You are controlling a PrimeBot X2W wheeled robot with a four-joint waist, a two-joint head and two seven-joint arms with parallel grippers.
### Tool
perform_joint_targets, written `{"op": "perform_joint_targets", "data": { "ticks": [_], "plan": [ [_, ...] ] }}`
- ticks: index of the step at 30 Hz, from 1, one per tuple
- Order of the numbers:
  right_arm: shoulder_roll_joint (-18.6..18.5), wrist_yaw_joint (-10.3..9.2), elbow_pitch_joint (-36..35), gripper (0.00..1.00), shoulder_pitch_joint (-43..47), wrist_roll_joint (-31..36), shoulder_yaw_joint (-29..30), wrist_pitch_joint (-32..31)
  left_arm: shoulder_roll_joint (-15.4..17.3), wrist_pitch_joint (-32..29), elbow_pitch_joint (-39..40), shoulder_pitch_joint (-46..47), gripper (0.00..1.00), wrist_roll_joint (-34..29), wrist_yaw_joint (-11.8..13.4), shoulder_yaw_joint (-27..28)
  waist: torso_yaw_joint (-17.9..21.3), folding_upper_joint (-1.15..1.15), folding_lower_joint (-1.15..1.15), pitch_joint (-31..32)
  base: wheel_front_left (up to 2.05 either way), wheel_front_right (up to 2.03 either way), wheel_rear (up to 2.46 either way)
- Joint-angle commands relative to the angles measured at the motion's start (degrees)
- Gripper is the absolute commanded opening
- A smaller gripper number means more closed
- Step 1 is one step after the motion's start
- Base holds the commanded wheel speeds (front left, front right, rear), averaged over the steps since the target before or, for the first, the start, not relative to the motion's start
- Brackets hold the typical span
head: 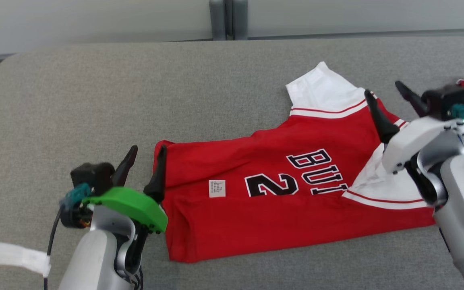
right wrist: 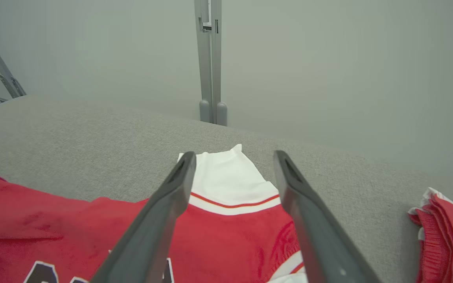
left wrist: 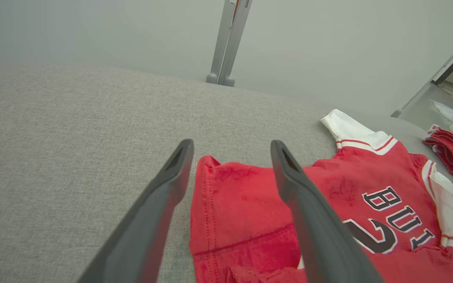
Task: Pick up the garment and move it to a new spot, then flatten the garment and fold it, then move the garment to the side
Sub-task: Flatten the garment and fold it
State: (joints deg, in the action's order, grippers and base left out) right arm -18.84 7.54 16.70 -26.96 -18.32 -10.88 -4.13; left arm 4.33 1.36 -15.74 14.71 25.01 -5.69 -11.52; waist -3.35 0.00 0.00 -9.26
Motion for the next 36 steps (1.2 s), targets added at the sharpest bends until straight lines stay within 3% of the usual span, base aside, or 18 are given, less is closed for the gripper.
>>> {"op": "perform_joint_targets", "data": {
  "ticks": [1,7,14,15,16,18,22,23,34,35,36],
  "plan": [
    [-0.8,-0.10,1.6,1.00,-3.5,0.2,-1.2,-2.4,0.2,-2.8,-1.2,2.7,1.00,0.2,0.0,-0.8,-2.2,0.00,0.00,-5.7,0.00,0.00,0.00],
    [-2.4,-0.09,9.8,1.00,-15.6,-0.7,-6.7,-10.3,-0.5,-10.5,-3.2,8.9,1.00,1.8,-0.2,-3.4,-5.2,0.00,0.00,-10.4,0.00,0.00,0.00],
    [-4.1,-0.09,17.5,1.00,-23.4,-1.7,-10.9,-13.8,-0.8,-12.6,-2.1,10.9,1.00,1.6,-0.3,-6.6,-8.6,0.00,0.00,-13.6,0.00,0.00,0.00],
    [-4.2,-0.09,18.2,1.00,-24.2,-1.7,-11.3,-13.9,-0.9,-12.7,-1.9,11.2,0.96,1.8,-0.3,-6.9,-9.0,0.00,0.00,-14.0,0.00,0.00,0.00],
    [-4.0,-0.09,19.3,1.00,-25.1,-1.9,-11.6,-14.1,-0.9,-12.9,-1.9,11.6,0.74,2.0,-0.4,-7.4,-9.4,0.00,0.00,-14.5,0.00,0.00,0.00],
    [-4.4,-0.09,21.0,1.00,-27.1,-1.4,-11.8,-14.7,-1.0,-13.2,-1.8,12.6,0.48,2.1,-0.4,-8.3,-10.0,0.00,0.00,-15.8,0.00,0.00,0.00],
    [-5.1,-0.09,24.7,1.00,-31.0,0.2,-11.0,-15.6,-1.2,-13.8,-1.6,14.9,0.31,2.4,-0.7,-10.5,-11.3,0.00,0.00,-18.3,0.00,0.00,0.00],
    [-5.3,-0.09,25.5,1.00,-31.8,0.6,-10.6,-15.9,-1.2,-13.9,-1.7,15.5,0.00,2.6,-0.7,-10.9,-11.6,0.00,0.00,-18.8,0.00,0.00,0.00],
    [-5.9,-0.08,32.2,1.00,-35.1,3.3,-9.5,-18.5,-1.4,-12.5,-2.0,19.4,0.00,5.1,0.1,-14.3,-12.9,0.00,0.00,-22.1,0.00,0.00,0.00],
    [-5.8,-0.08,32.6,0.88,-35.2,3.4,-9.5,-18.5,-1.4,-12.4,-2.1,19.6,0.00,5.3,0.1,-14.5,-13.0,0.00,0.00,-22.3,0.00,0.00,0.00],
    [-5.7,-0.08,32.9,0.36,-35.2,3.4,-9.7,-18.5,-1.4,-12.3,-2.2,19.7,0.00,5.5,0.2,-14.6,-13.0,0.00,0.00,-22.3,0.00,0.00,0.00]
  ]
}}
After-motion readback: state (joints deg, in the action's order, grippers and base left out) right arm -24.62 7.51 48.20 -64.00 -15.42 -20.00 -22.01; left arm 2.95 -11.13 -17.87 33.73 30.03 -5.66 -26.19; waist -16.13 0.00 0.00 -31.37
